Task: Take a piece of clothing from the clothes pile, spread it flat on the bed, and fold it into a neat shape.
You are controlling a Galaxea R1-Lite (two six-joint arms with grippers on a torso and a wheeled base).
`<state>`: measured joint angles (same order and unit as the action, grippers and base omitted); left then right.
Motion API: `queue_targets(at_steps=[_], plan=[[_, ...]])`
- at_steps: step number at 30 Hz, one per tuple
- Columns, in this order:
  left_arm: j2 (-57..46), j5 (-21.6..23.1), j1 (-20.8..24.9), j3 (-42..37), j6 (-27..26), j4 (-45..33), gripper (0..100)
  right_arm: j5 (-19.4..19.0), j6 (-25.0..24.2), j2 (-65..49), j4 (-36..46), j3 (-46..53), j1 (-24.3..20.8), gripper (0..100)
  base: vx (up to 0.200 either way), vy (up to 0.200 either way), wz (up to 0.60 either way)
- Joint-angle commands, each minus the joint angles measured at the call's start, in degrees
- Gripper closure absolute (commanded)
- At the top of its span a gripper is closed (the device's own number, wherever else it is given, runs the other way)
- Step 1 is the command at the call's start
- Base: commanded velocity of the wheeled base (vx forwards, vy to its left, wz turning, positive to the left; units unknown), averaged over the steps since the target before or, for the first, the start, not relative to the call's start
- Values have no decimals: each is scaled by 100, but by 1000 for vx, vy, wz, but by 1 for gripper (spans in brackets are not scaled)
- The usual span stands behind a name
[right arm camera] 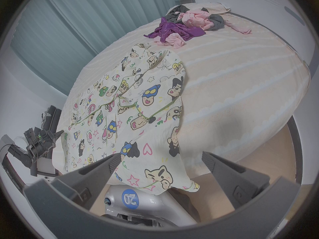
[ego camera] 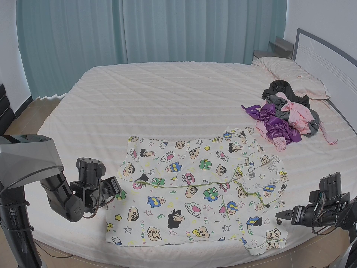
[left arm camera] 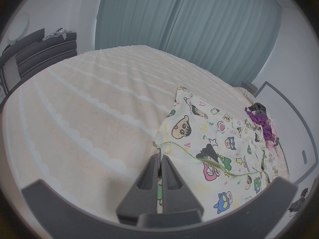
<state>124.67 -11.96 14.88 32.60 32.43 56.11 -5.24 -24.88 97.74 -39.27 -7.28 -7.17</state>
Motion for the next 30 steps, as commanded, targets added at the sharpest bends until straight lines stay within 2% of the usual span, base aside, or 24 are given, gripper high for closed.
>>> queue_targets(at_steps=[1,10,11,19,25,30], plan=[[22,-8,-3,80,36,5,100,6,1,8,-2,-2,-4,0,0,0,0],[171,-35,6,150,159,-4,100,14,10,8,33,7,5,0,0,0,0],[171,-35,6,150,159,-4,0,14,10,8,33,7,5,0,0,0,0],[83,-43,32,19,115,22,0,32,18,8,51,16,49,0,0,0,0],[-479,-61,23,-201,115,5,0,32,27,-89,42,60,84,0,0,0,0],[-795,-500,208,-482,124,14,0,-30,10,210,-2,77,84,0,0,0,0]])
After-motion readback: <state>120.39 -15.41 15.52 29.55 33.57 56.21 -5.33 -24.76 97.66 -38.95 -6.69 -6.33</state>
